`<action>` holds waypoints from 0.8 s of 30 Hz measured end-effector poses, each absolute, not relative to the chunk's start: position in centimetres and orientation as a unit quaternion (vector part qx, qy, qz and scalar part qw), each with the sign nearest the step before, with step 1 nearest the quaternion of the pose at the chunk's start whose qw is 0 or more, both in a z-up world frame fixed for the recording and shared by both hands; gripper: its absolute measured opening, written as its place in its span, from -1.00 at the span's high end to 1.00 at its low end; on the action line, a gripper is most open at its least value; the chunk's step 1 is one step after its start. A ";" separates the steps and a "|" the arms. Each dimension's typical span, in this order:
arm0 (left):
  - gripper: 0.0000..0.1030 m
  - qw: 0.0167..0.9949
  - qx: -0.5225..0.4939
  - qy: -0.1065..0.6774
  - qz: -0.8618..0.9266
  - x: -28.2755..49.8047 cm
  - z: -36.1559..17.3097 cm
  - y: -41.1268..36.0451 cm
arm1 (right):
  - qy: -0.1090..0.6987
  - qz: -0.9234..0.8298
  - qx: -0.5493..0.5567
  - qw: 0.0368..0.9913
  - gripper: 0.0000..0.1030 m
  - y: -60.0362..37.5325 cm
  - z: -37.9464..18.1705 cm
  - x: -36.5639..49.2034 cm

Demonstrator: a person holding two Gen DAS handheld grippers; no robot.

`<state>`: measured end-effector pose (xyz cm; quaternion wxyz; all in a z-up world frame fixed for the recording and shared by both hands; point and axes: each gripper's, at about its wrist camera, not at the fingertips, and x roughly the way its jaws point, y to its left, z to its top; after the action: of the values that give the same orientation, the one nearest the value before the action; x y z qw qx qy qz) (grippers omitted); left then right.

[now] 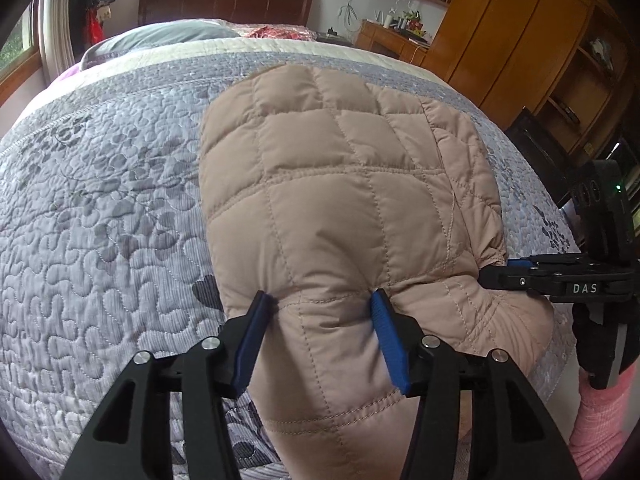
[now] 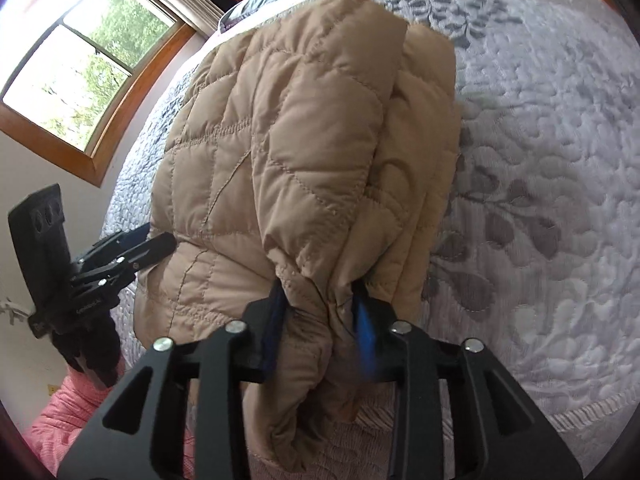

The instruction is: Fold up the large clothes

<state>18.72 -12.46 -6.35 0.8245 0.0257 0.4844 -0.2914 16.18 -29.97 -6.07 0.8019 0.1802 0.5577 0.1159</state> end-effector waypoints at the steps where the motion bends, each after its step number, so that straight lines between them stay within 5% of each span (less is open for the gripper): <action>1: -0.04 0.823 0.019 0.486 -0.293 18.6 -5.9 -12.1 | 0.554 0.112 0.173 0.807 0.22 -29.9 -5.4 15.8; 7: 0.03 0.836 0.009 0.464 -0.293 16.3 -2.8 -9.9 | 0.508 0.063 0.087 0.855 0.18 -28.1 -0.2 12.4; 12: 0.18 0.838 0.018 0.457 -0.297 13.6 -2.2 -9.9 | 0.503 0.113 0.061 0.855 0.49 -25.1 1.4 10.3; 24: 0.20 0.825 0.030 0.485 -0.289 12.8 -6.5 -10.5 | 0.554 0.098 0.085 0.822 0.72 -25.3 -4.6 9.9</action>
<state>12.78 -10.47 -6.50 0.8246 0.0304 0.4853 -0.2893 9.88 -25.32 -4.65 0.8222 0.0851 0.5541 0.0984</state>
